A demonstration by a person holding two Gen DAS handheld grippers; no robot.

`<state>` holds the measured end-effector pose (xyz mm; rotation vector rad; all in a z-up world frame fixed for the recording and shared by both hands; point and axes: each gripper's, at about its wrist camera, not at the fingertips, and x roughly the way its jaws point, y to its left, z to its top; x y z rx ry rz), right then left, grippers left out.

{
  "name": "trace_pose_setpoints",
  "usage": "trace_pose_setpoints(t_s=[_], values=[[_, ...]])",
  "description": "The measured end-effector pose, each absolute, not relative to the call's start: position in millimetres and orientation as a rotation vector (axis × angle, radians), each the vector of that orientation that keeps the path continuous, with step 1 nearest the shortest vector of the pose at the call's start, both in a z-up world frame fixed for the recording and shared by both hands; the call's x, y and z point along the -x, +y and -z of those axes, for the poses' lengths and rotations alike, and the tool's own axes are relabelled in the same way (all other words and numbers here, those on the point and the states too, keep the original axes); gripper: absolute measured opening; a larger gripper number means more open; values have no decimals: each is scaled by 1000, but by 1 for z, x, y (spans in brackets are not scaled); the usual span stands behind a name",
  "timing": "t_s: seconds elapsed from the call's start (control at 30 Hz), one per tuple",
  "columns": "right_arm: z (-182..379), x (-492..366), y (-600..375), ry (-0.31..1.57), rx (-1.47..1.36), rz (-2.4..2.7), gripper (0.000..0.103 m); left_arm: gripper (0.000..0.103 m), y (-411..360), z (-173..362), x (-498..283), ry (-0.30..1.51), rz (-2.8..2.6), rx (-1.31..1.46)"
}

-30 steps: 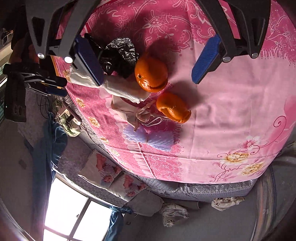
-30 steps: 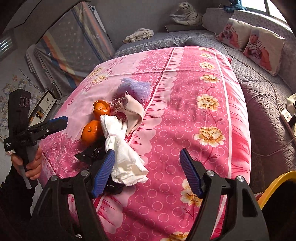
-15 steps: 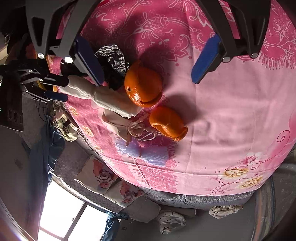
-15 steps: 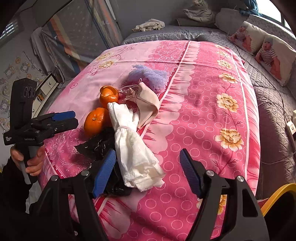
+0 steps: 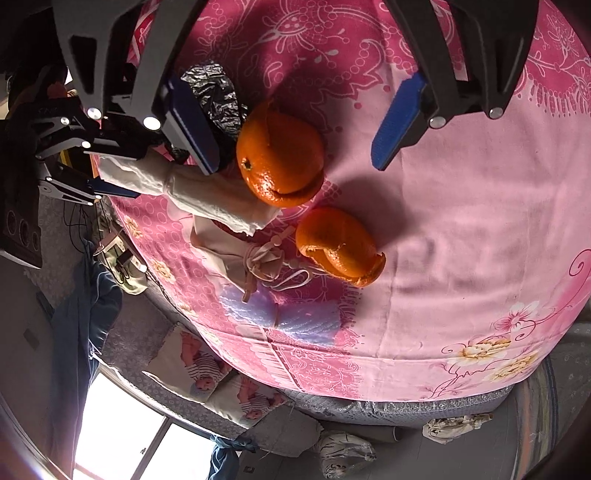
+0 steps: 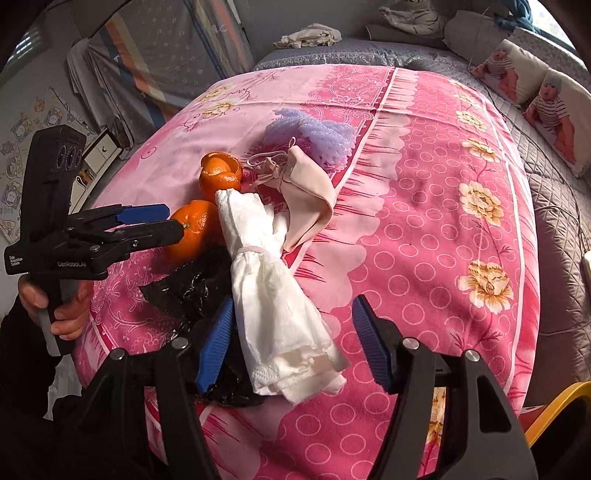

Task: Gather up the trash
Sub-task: 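Move both open tools back over the oranges and tissues on the bed, then grasp the white tissue with the right tool while the left tool grasps an orange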

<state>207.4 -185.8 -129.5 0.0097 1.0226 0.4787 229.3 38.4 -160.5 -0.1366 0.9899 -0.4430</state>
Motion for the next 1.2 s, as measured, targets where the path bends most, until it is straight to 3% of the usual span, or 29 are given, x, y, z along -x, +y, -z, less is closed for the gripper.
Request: trace_pose_setpoints(t_s=[0.27, 0.43, 0.73, 1.2], values=[[137, -213, -185, 1037, -25, -488, 52, 66, 33, 166, -235, 1009, 444, 129], [138, -216, -184, 1038, -37, -494, 41, 53, 27, 165, -238, 1015, 459, 127], [135, -209, -184, 1023, -26, -504, 25, 41, 14, 160, -231, 996, 444, 75], [112, -188, -218, 963, -87, -445, 23, 39, 22, 132, -192, 951, 439, 110]])
